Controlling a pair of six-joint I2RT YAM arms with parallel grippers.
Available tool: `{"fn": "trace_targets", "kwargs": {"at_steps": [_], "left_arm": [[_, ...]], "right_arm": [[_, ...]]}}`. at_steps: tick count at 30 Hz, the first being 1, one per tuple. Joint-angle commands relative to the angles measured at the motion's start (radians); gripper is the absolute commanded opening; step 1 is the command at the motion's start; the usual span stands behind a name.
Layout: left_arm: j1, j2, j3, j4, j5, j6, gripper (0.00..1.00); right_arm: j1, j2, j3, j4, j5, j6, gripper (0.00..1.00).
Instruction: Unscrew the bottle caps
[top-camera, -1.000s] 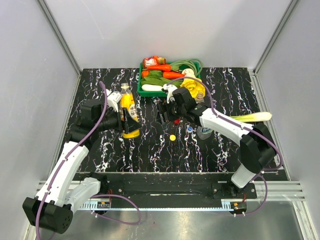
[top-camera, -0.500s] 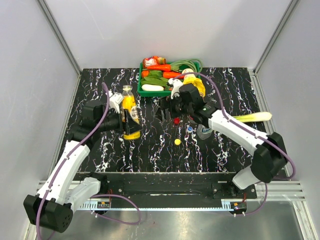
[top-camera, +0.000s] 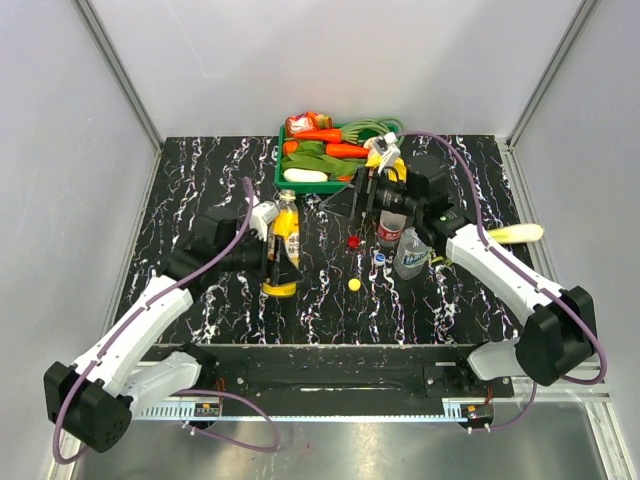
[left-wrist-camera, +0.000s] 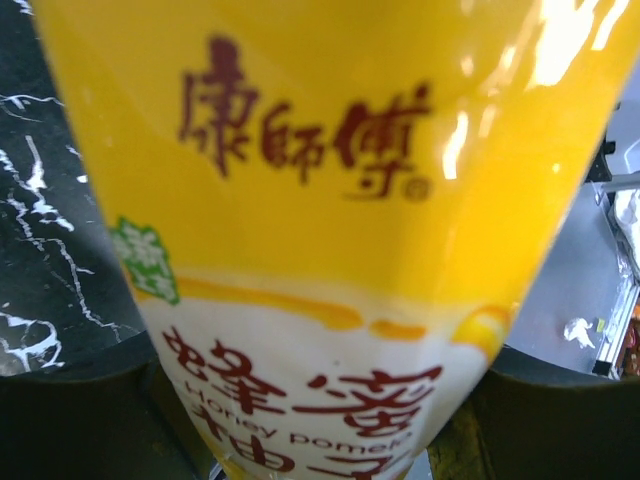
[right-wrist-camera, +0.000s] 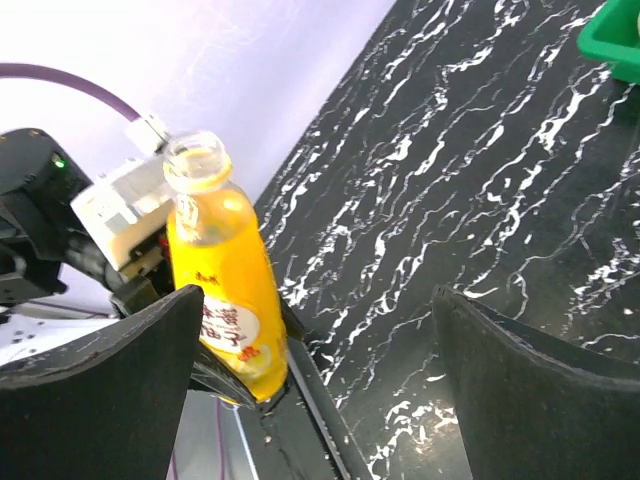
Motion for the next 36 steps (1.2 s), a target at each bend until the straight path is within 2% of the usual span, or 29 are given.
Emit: {"fn": "trace_targets", "kwargs": {"at_steps": [1,9,20,25,28,31,35,36], "left_arm": [[-0.075,0.027,0.014,0.051,-0.042,0.013,0.15],[-0.213,0.081,0.066,0.069,-0.076,0.030,0.17],[-0.296,0.105,0.115,0.079,-0.102,0.033,0.19],[-0.318,0.118,0.123,0.083,-0.117,0.032,0.19],[-0.325,0.124,0.133,0.083,-0.120,0.032,0.19],[-0.328,0.128,0.140,0.083,-0.125,0.032,0.19],[-0.328,0.130,0.143,0.083,-0.126,0.033,0.20],[-0.332,0.130,0.143,0.083,-0.128,0.033,0.20]], "right_arm": [[-0.017,-0.013,-0.032,0.217,-0.173,0.143,1.00],[-0.017,-0.011,-0.037,0.331,-0.265,0.220,1.00],[-0.017,-0.034,-0.039,0.273,-0.251,0.209,0.97],[-0.017,-0.031,-0.045,0.276,-0.274,0.235,0.91],[-0.017,-0.033,-0.048,0.282,-0.288,0.242,0.81],[-0.017,-0.031,-0.052,0.282,-0.294,0.251,0.66],[-0.017,-0.034,-0.059,0.283,-0.302,0.257,0.37],[-0.017,-0.036,-0.059,0.282,-0.300,0.254,0.27]]}}
